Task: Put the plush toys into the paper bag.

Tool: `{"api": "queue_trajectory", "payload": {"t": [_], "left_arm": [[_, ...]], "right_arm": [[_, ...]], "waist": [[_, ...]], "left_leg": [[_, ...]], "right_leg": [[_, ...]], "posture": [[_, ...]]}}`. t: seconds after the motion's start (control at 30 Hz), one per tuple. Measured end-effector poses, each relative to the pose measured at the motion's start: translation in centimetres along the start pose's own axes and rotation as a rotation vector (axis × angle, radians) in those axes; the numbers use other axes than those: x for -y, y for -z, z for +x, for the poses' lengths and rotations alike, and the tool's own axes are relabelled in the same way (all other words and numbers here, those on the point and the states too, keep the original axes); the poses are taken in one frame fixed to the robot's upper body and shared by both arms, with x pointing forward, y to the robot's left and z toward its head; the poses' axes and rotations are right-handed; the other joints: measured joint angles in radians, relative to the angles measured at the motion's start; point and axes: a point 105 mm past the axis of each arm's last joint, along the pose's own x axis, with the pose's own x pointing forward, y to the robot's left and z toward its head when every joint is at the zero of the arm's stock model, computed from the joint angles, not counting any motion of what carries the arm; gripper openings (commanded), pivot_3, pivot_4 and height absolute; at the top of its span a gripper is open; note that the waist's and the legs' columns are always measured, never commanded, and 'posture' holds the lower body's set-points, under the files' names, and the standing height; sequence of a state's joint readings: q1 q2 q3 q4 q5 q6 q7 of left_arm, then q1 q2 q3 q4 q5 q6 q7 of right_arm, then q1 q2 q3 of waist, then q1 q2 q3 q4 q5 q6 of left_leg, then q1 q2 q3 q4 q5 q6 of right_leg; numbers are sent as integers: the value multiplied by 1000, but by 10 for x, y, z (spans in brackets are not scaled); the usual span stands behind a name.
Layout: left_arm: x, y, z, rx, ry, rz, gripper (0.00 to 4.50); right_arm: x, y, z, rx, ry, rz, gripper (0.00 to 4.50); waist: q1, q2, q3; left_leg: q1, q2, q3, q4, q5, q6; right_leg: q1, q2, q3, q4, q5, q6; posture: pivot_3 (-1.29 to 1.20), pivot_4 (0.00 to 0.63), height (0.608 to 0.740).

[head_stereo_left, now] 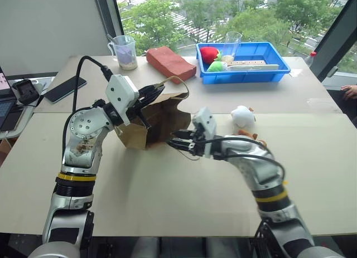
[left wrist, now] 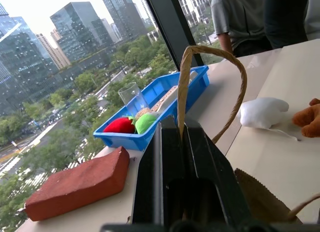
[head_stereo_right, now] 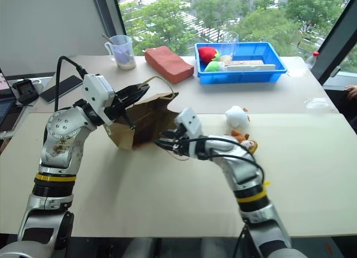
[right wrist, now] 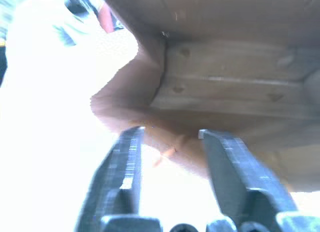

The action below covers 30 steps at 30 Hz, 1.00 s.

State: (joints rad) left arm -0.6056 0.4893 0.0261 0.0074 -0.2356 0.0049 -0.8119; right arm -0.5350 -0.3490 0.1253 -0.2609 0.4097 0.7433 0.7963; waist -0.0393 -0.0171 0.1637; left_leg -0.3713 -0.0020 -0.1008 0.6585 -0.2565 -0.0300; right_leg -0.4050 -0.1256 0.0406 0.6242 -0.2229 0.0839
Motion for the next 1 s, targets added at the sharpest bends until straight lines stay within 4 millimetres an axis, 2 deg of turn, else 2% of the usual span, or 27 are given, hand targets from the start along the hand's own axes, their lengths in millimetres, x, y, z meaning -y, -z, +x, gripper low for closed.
{"api": "queue_trajectory", "payload": {"t": [0.1, 0.2, 0.23, 0.3, 0.43, 0.57, 0.7, 0.73, 1.0], "left_arm": [[3, 2, 0, 0, 15, -3, 0], [5, 4, -2, -2, 26, -7, 0], [6, 5, -2, -4, 28, -9, 0], [6, 5, -2, -5, 30, -10, 0], [7, 5, -2, -2, 35, -11, 0], [9, 5, -1, -1, 44, -14, 0], [11, 5, 0, -2, 49, -22, 0], [11, 6, 0, -3, 51, -24, 0], [13, 1, 1, 7, 55, -13, 0]], "right_arm": [[7, -20, -32, 17, 45, -10, 4423], [24, -32, -71, -4, 174, -26, 4482], [32, -29, -88, -49, 243, -39, 4482], [44, -17, -109, -139, 343, -54, 4482], [75, 32, -161, -369, 582, -19, 4482], [85, 57, -176, -468, 636, 8, 4482], [84, 80, -164, -466, 611, 67, 4482], [83, 83, -162, -463, 604, 77, 3961], [85, 86, -165, -452, 600, 66, 1305]], "waist": [[2, 0, 0], [8, 0, 0], [13, -1, 0], [18, -1, 0], [25, -1, 0], [17, -1, 0], [16, -1, 0], [18, -1, 0], [27, -1, 0]], "left_leg": [[0, 0, 0, 0, 0, 0], [-1, 0, 0, 0, 0, 1], [-1, 0, 0, 0, -1, 2], [-1, 0, 1, 0, -1, 2], [-2, 0, 3, 1, -1, 2], [-2, 0, 4, 1, -1, 2], [-2, 0, 3, 1, -1, 2], [-2, 0, 3, 1, -1, 2], [-2, 0, 3, 1, -1, 2]], "right_leg": [[0, 0, 0, 0, 0, 0], [1, 0, 0, -2, 0, 0], [1, 0, 0, -6, 0, 0], [1, 0, 0, -9, 0, 0], [1, 0, 1, -11, 0, 0], [1, 0, 1, -10, 0, 0], [1, 0, 1, -11, 0, 0], [1, 0, 1, -11, 0, 0], [2, 0, 1, -12, 0, 0]], "posture": [[0, 150, 740], [0, 150, 740], [0, 150, 740], [0, 150, 740], [0, 150, 740], [0, 150, 740], [0, 150, 740], [0, 150, 740], [0, 150, 740]]}}
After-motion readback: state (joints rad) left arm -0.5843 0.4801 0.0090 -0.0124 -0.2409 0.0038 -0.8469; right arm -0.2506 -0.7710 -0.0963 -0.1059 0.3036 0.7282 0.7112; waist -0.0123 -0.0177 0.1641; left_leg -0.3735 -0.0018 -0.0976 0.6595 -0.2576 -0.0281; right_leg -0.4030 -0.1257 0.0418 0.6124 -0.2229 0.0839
